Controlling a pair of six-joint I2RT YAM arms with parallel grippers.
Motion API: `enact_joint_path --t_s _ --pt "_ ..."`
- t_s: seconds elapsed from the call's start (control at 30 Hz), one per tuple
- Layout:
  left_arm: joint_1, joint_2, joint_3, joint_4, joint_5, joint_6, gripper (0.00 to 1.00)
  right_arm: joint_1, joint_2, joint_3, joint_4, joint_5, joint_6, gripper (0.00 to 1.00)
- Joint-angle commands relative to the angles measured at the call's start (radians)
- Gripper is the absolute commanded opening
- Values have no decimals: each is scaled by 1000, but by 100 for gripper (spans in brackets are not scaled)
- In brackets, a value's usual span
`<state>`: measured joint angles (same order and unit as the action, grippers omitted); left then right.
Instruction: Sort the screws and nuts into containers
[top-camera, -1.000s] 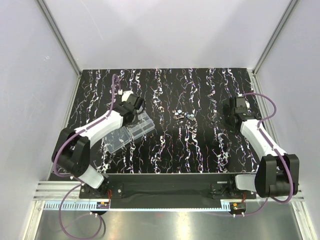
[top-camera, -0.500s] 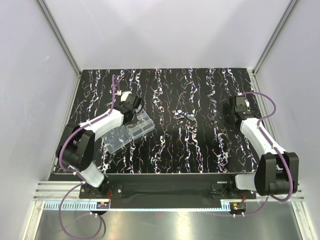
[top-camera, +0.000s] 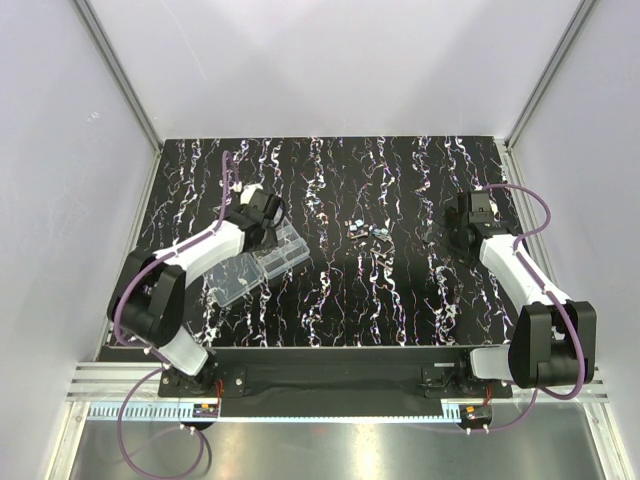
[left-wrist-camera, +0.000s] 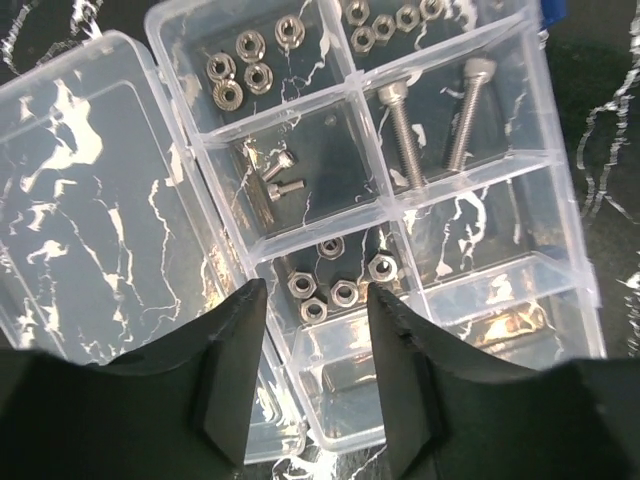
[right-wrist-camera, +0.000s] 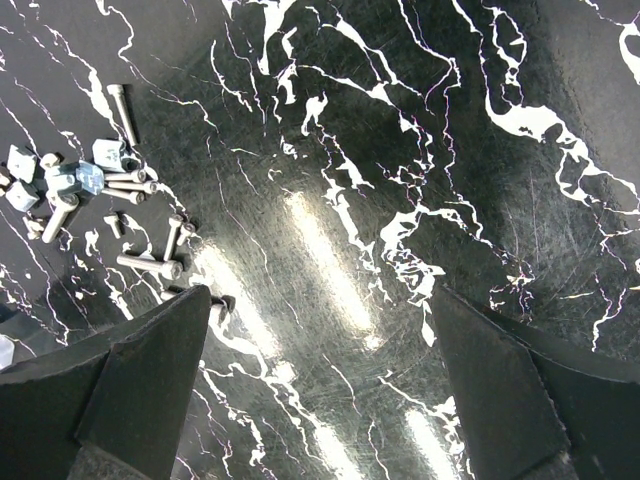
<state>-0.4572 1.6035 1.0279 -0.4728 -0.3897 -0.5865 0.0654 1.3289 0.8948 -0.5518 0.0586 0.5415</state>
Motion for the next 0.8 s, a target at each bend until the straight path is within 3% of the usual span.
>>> enact_joint_path --t_s 0.0,0.2,0.23,0.4,0.53,0.57,0.6,0.77 --pt "-11 -89 40 7 -6 25 53 4 -2 56 7 -16 -11 100" --pt "-145 -114 155 -29 -23 97 68 2 -25 70 21 -2 -25 100" --pt "-170 -94 191 -20 -26 115 73 4 -30 72 21 -3 -25 100" --pt "-311 1 303 14 -2 152 81 5 -45 55 39 -40 -31 100" --pt "-347 58 353 49 70 139 85 11 -30 47 79 -146 -84 100" --pt "-347 58 350 57 83 139 88 19 -24 46 91 -182 -107 99" --pt "-347 58 344 66 94 139 99 54 -20 44 99 -186 -113 100" --pt "-344 36 324 69 115 168 99 194 18 44 127 -105 -185 100"
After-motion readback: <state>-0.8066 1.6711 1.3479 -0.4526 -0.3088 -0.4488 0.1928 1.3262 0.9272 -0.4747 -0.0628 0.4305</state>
